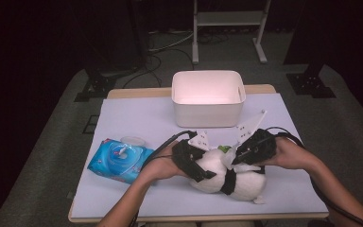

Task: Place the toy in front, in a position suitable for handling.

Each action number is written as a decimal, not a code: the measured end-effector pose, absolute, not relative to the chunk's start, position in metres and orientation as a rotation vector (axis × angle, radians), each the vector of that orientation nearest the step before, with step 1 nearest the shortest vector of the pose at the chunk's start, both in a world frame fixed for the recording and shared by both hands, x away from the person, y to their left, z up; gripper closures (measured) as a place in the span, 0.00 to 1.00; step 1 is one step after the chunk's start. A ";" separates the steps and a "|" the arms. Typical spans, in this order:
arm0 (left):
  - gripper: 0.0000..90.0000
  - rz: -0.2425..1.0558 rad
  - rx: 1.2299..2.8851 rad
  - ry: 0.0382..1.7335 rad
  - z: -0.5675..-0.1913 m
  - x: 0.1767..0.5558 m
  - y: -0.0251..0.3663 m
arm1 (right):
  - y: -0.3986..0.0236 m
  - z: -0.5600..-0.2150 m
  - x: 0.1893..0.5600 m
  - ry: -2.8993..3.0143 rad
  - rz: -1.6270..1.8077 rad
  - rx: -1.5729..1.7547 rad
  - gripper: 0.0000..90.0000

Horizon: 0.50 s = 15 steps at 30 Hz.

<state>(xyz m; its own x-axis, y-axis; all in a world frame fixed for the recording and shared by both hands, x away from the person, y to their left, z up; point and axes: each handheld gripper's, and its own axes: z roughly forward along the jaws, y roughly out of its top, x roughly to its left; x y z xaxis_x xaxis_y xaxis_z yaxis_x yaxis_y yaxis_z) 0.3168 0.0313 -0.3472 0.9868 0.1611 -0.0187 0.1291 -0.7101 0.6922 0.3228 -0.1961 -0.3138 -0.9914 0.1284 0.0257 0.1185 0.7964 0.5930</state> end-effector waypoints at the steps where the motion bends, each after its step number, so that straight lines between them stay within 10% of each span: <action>1: 0.24 0.049 2.366 0.201 -0.348 0.317 0.032 | -0.198 -0.313 0.322 2.962 0.972 0.212 0.90; 15: 0.11 -0.009 2.270 0.224 -0.358 0.324 0.043 | -0.230 -0.315 0.313 2.937 1.000 0.282 0.90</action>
<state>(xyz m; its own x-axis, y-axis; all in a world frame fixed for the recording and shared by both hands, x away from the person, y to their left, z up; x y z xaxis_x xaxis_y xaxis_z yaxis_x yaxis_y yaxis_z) 0.3238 0.0430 -0.3583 0.9841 0.1583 -0.0809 0.1643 -0.6363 0.7537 0.3129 -0.2300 -0.3148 -0.9832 0.1794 0.0334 0.1625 0.7776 0.6074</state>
